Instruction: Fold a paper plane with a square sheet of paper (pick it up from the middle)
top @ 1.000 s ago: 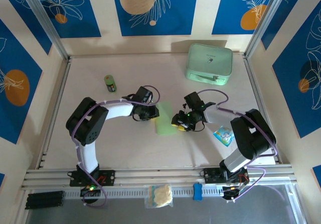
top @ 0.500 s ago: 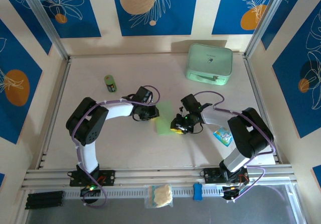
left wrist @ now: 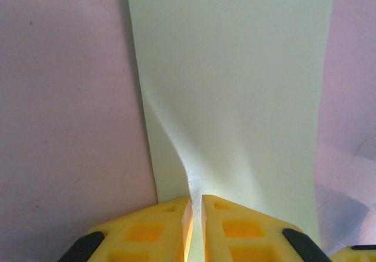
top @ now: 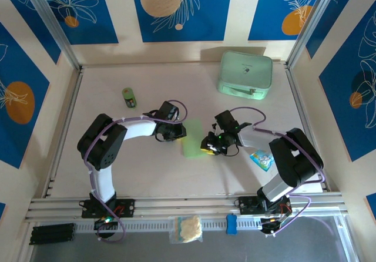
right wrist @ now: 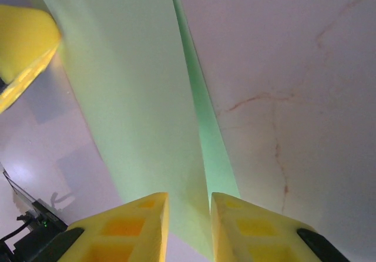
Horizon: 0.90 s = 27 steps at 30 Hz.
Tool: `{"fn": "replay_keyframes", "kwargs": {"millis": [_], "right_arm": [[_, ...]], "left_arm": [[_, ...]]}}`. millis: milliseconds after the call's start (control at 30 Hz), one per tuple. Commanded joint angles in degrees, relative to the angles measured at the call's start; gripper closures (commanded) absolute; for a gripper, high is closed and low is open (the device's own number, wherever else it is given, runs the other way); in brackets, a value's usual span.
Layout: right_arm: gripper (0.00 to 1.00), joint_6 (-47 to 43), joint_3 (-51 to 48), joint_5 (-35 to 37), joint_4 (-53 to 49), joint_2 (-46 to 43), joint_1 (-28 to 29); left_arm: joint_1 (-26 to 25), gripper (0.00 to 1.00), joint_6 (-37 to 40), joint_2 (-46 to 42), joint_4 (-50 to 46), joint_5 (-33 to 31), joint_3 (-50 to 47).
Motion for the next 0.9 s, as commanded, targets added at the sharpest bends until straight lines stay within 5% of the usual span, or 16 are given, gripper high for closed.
{"fn": "replay_keyframes", "kwargs": {"millis": [0, 367, 633, 867], "right_arm": [[0.74, -0.3, -0.5, -2.3, 2.4, -1.3, -0.9], [0.78, 1.9, -1.3, -6.3, 2.1, -0.1, -1.2], [0.91, 2.5, -0.8, -5.0, -0.5, -0.7, -1.2], [1.0, 2.8, 0.8, -3.2, -3.4, -1.0, -1.2]], "left_arm": [[-0.2, 0.83, 0.6, 3.0, -3.9, -2.9, -1.1], [-0.2, 0.83, 0.9, 2.6, -4.2, -2.6, -0.8], [-0.2, 0.82, 1.9, 1.7, -3.5, -1.3, 0.6], [0.4, 0.69, 5.8, -2.2, -0.4, -2.5, 2.9]]}}
